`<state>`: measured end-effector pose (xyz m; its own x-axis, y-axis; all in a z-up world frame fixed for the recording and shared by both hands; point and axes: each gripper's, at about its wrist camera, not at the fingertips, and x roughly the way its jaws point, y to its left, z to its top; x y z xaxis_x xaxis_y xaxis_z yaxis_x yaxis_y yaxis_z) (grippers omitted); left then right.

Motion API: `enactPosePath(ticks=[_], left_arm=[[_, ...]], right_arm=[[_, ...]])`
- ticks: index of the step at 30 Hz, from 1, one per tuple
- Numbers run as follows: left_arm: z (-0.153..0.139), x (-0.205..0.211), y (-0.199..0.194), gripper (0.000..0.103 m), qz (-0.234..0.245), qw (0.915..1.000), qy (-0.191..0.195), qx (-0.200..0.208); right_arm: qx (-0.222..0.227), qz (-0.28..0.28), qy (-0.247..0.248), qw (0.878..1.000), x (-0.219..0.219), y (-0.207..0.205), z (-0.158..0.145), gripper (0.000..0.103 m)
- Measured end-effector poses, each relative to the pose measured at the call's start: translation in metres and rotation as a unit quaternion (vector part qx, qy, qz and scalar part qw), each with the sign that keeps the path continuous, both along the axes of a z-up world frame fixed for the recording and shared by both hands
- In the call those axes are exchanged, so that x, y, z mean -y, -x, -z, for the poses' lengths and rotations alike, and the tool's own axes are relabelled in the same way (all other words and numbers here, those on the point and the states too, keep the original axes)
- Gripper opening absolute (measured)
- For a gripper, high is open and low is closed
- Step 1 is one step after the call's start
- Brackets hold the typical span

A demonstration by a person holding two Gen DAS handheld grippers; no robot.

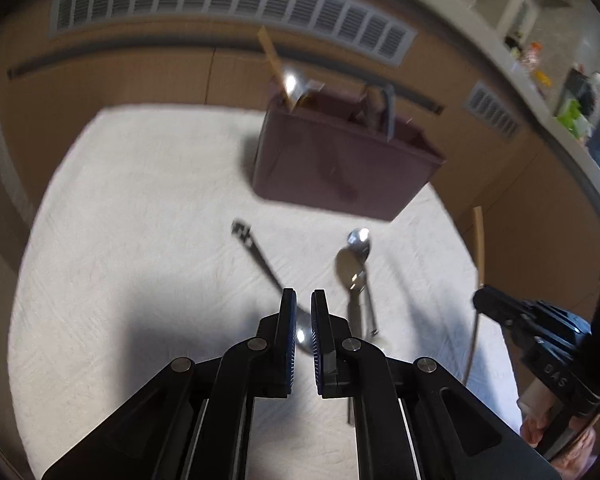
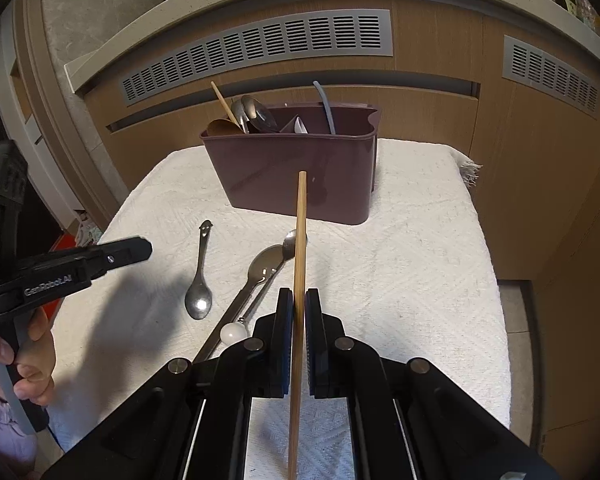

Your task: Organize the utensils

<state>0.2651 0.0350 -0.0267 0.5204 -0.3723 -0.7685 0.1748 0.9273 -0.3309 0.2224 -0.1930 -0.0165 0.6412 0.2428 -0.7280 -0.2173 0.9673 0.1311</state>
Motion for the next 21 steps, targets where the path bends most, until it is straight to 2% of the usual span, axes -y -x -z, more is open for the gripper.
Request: enactPosePath(ticks=[2,4,6,7,10,12,14,16,17,18,21], left_arm=[[0.012,-0.002,-0.008,0.01,-0.009,0.9996,0.0,-0.028],[0.02,0.002,-0.011,0.017,-0.009,0.9991,-0.017,-0.038],[0.028,0.009,-0.017,0.04,-0.005,0.998,-0.023,-0.058],[0.032,0.012,-0.021,0.044,-0.005,0.9973,-0.025,-0.069],[0.04,0.023,-0.045,0.044,-0.002,0.9935,-0.049,-0.103],[0.039,0.035,-0.063,0.044,0.019,0.9892,-0.092,-0.113],[0.04,0.048,-0.08,0.043,0.049,0.9821,-0.132,-0.125],[0.04,0.058,-0.089,0.036,0.071,0.9746,-0.168,-0.13],[0.04,0.063,-0.091,0.027,0.082,0.9706,-0.186,-0.128],[0.04,0.067,-0.092,0.017,0.092,0.9695,-0.19,-0.126],[0.038,0.067,-0.084,0.006,0.092,0.9743,-0.18,-0.099]], right_arm=[[-0.002,0.004,0.0,1.0,0.002,0.0,0.003,0.005],[-0.007,0.007,0.0,1.0,0.004,-0.001,0.008,0.005],[-0.014,0.008,0.0,1.0,0.006,-0.002,0.013,0.006],[-0.016,0.01,0.001,1.0,0.007,-0.002,0.014,0.006],[-0.017,0.013,-0.003,1.0,0.009,-0.002,0.016,0.006],[-0.014,0.011,-0.005,1.0,0.01,-0.001,0.015,0.006],[-0.012,0.007,-0.004,1.0,0.01,0.001,0.015,0.006],[-0.009,0.006,-0.001,1.0,0.009,0.001,0.014,0.006],[-0.008,0.005,0.0,1.0,0.009,0.002,0.014,0.006],[-0.006,0.005,0.0,1.0,0.01,0.002,0.014,0.006],[-0.001,0.005,-0.009,1.0,0.013,0.002,0.013,0.006]])
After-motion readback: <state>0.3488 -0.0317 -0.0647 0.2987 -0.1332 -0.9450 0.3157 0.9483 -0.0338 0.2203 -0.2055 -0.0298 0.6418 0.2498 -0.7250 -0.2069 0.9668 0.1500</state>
